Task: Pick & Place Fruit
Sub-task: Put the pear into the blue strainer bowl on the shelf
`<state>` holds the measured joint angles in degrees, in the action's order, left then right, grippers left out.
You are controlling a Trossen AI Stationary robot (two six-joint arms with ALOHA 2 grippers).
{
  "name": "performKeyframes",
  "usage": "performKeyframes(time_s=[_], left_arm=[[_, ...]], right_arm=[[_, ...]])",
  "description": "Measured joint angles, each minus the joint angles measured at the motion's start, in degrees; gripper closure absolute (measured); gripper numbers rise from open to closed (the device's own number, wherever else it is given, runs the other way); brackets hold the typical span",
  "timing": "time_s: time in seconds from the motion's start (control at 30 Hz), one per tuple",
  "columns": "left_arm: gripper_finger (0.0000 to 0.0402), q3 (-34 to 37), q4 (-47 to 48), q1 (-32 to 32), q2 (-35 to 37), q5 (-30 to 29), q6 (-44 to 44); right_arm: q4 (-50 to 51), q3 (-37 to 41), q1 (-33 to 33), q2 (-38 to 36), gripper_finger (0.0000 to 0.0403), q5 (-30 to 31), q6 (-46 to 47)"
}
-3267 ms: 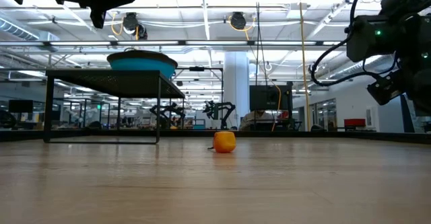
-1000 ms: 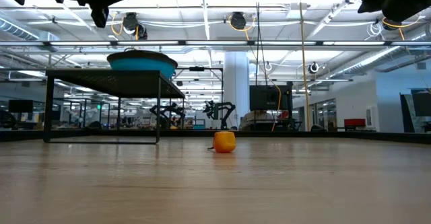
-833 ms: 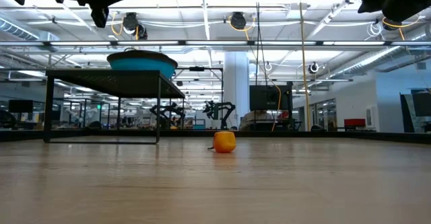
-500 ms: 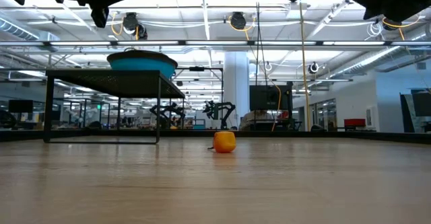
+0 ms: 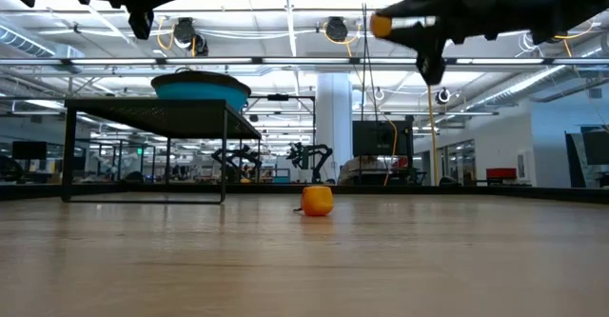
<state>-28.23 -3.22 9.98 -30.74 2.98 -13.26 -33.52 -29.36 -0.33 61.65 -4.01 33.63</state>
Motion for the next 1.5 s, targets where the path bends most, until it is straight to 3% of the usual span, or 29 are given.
performKeyframes(time_s=[0.13,0.33,0.53,0.67,0.9,1.07,1.27,1.5], left_arm=[[0.0382,0.0,0.0,0.0,0.0,0.0,-0.8],[0.0382,0.0,-2.6,0.0,-0.1,0.0,-1.0],[0.0378,0.0,-11.3,-0.1,-3.3,0.0,-0.5],[0.0348,0.0,-16.0,-1.4,-7.4,0.0,1.1],[0.0266,-0.1,-27.7,-4.1,-16.7,-0.6,2.4],[0.0225,-4.3,-29.6,-6.2,-24.0,-0.6,5.0],[0.0209,-13.1,-27.3,-8.3,-33.5,-2.1,7.7],[0.0208,-23.8,-21.5,-9.7,-44.2,-3.2,10.7]], right_arm=[[3.2,0.0,-0.1,0.0,0.0303,8.2,5.6],[6.0,0.0,-0.8,0.0,0.0303,16.1,5.9],[5.9,0.0,-1.6,0.0,0.0303,22.3,-4.6],[5.9,0.0,-1.6,0.0,0.0303,25.0,-12.7],[4.6,0.0,-1.6,0.0,0.0303,25.0,-22.8],[4.6,0.0,-1.6,0.0,0.0303,25.0,-26.0],[3.6,0.0,-1.6,0.0,0.0303,24.4,-26.6],[-1.1,0.0,-1.4,0.0,0.0303,15.6,-29.9]])
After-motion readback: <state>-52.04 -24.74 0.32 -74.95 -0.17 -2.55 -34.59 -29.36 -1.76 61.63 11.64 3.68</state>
